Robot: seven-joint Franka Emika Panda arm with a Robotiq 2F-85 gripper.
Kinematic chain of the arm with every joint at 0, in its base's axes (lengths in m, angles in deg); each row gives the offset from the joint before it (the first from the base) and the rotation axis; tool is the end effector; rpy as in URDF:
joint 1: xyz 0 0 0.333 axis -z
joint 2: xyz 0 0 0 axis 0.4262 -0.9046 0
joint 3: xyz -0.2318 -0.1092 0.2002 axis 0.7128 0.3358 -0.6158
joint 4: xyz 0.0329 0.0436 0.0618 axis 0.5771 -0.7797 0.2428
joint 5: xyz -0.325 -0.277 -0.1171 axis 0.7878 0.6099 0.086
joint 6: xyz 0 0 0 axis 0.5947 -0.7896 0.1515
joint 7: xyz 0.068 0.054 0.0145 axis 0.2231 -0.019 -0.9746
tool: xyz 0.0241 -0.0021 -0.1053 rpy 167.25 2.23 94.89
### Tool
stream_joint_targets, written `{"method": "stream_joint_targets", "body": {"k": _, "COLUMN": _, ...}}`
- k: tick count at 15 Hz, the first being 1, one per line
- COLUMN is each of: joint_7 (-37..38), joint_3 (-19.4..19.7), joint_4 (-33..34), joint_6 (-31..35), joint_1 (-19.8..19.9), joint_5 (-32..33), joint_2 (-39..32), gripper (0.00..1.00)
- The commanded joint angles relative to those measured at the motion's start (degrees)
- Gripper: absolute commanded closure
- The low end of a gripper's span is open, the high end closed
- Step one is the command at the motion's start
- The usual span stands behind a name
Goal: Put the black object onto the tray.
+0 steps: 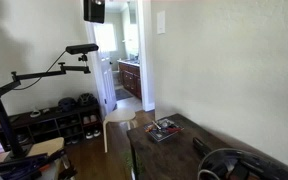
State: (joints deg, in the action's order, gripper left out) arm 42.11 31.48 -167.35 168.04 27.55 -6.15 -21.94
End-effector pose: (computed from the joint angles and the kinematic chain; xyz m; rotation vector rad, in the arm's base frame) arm 0.3983 -0.1293 0.5883 -2.9584 -0.0488 0.2226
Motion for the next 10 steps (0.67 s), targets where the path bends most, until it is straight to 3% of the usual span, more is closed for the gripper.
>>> {"method": "stream_joint_targets", "body": {"k": 1, "joint_7": -0.45, "joint_3": -0.80, "joint_4": 0.12, "joint_6": -0.10, "joint_1": 1.10, "joint_5": -0.35, "joint_2": -0.19, "gripper": 0.00}}
{"method": "stream_joint_targets", "body": {"k": 10, "joint_7": 0.35, "joint_3": -1.41, "joint_4": -1.05, "joint_6": 2.43, "joint_1": 1.08, "joint_5": -0.13, "joint_2": -0.46, "gripper": 0.00}}
